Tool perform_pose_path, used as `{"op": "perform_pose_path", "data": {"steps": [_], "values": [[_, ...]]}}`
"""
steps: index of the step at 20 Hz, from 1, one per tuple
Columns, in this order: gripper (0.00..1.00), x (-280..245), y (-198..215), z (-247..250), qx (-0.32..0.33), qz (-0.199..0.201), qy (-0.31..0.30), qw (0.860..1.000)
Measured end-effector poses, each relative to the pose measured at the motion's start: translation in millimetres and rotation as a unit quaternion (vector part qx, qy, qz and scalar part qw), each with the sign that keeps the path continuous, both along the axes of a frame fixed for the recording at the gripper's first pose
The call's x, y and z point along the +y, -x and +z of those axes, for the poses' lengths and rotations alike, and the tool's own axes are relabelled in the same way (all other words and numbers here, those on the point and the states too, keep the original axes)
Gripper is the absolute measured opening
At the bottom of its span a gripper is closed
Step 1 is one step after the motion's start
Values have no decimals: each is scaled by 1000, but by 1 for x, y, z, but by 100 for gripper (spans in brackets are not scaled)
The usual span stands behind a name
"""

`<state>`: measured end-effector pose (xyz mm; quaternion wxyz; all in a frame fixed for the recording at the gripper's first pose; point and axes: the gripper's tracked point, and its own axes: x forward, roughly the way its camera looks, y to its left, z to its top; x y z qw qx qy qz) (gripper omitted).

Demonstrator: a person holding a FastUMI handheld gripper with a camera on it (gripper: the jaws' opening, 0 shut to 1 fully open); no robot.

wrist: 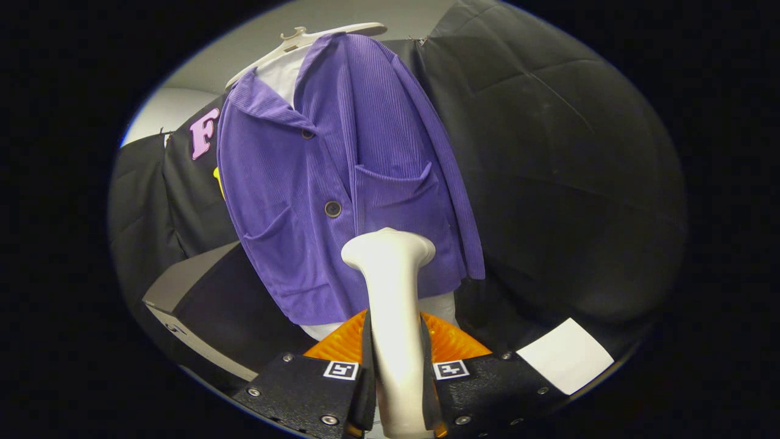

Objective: Iron the clothes twice with a garment steamer, once on the left side and once on the right side.

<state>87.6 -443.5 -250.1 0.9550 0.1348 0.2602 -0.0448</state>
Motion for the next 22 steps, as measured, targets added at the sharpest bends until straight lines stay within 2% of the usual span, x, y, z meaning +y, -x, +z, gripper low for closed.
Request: {"op": "perform_pose_path", "data": {"steps": [5,10,13,18,20,22], "values": [[30,17,24,-16,18,3,2,1000],[30,67,66,-11,24,37,-10,999],[30,111,102,14,20,78,-41,996],[31,177,144,68,-22,142,14,990],[30,201,152,86,-38,158,35,986],[30,230,160,107,-53,166,31,984]]}}
